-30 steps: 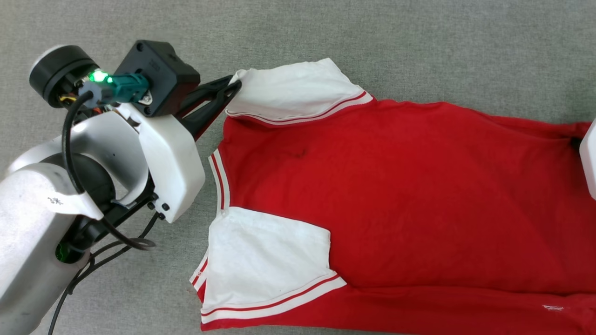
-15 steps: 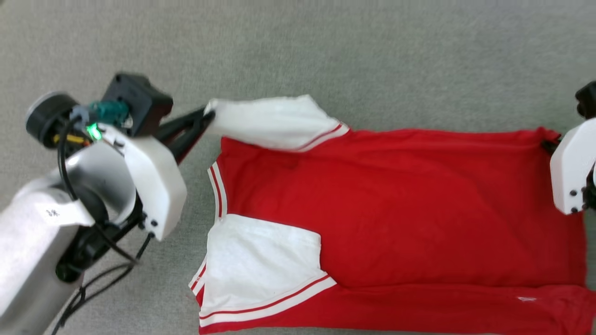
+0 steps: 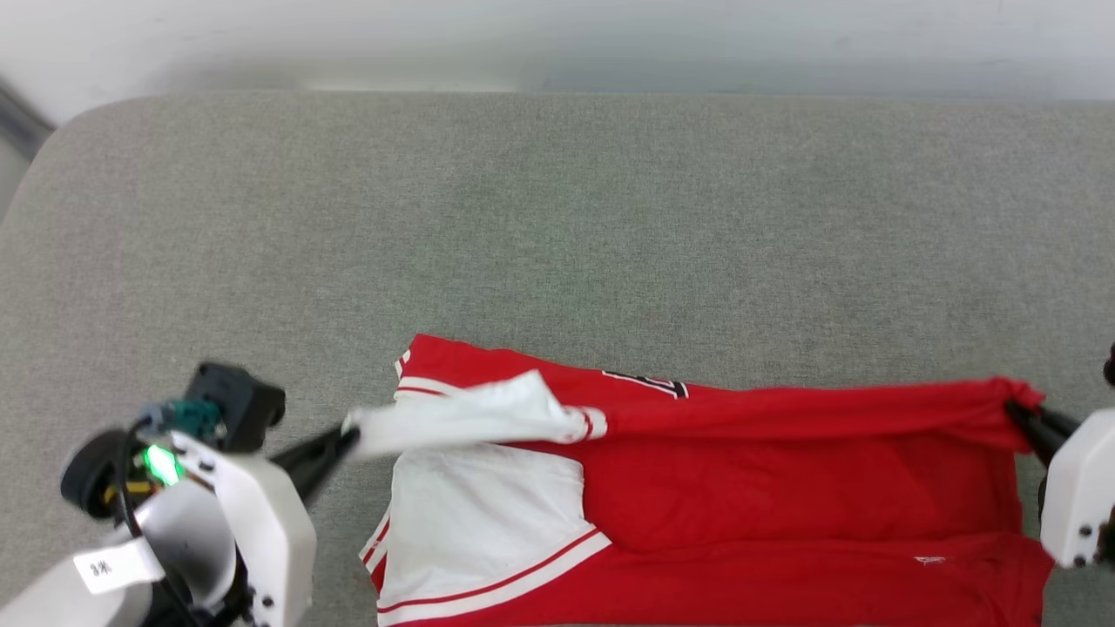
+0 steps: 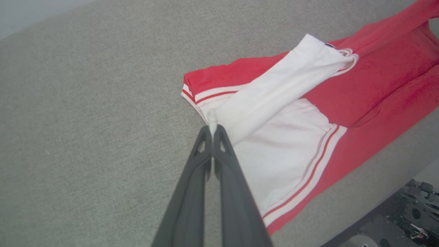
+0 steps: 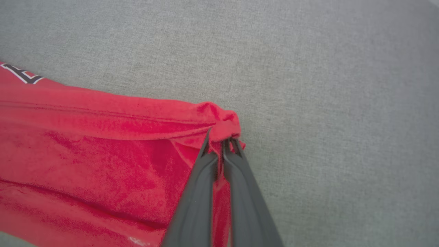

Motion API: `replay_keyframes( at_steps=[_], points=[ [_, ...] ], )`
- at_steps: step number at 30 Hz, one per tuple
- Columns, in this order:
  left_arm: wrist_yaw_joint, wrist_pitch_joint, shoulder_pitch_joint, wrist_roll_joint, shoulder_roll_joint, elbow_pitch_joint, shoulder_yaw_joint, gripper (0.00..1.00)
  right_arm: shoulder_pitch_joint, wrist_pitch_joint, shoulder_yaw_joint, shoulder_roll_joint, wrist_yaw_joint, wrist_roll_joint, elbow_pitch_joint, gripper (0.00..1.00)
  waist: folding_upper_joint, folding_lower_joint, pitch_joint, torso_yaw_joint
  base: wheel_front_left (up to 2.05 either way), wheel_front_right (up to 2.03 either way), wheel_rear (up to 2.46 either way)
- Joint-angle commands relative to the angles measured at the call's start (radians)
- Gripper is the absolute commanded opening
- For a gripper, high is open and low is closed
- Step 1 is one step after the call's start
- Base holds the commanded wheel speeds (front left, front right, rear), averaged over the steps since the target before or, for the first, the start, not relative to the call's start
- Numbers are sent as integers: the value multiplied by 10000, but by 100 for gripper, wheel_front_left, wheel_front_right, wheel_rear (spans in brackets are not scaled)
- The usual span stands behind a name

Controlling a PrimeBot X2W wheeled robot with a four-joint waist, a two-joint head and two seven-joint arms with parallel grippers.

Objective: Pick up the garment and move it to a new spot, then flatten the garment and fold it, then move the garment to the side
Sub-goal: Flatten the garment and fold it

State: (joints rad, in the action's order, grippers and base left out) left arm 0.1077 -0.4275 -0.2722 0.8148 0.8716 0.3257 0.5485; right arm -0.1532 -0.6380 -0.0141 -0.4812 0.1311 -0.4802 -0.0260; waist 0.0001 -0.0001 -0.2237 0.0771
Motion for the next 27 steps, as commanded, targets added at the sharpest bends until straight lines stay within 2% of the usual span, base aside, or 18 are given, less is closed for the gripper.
replay_keyframes(
  at_steps=[1, 8, 15, 27],
  points=[
    [55, 45, 323, 76, 58, -49, 76, 0, 348, 89, -72, 66, -7, 17, -162, 0, -1, 1, 38, 15, 0, 0, 0],
    [110, 289, 1395, 384, -114, -676, 432, 0, 1686, 164, -153, 307, -6, -348, -607, 0, -1, 1, 105, -1, 0, 0, 0],
    [-183, 574, 1607, 330, -530, -1504, 813, 0, 2308, 222, 467, -369, -6, -490, -633, 0, -1, 1, 7, -51, 0, 0, 0],
    [-616, 789, 1509, 116, -1111, -2701, 1391, 0, 2182, 1055, 1500, -1243, -7, -528, 387, 0, -1, 1, 88, -27, 0, 0, 0]
  ],
)
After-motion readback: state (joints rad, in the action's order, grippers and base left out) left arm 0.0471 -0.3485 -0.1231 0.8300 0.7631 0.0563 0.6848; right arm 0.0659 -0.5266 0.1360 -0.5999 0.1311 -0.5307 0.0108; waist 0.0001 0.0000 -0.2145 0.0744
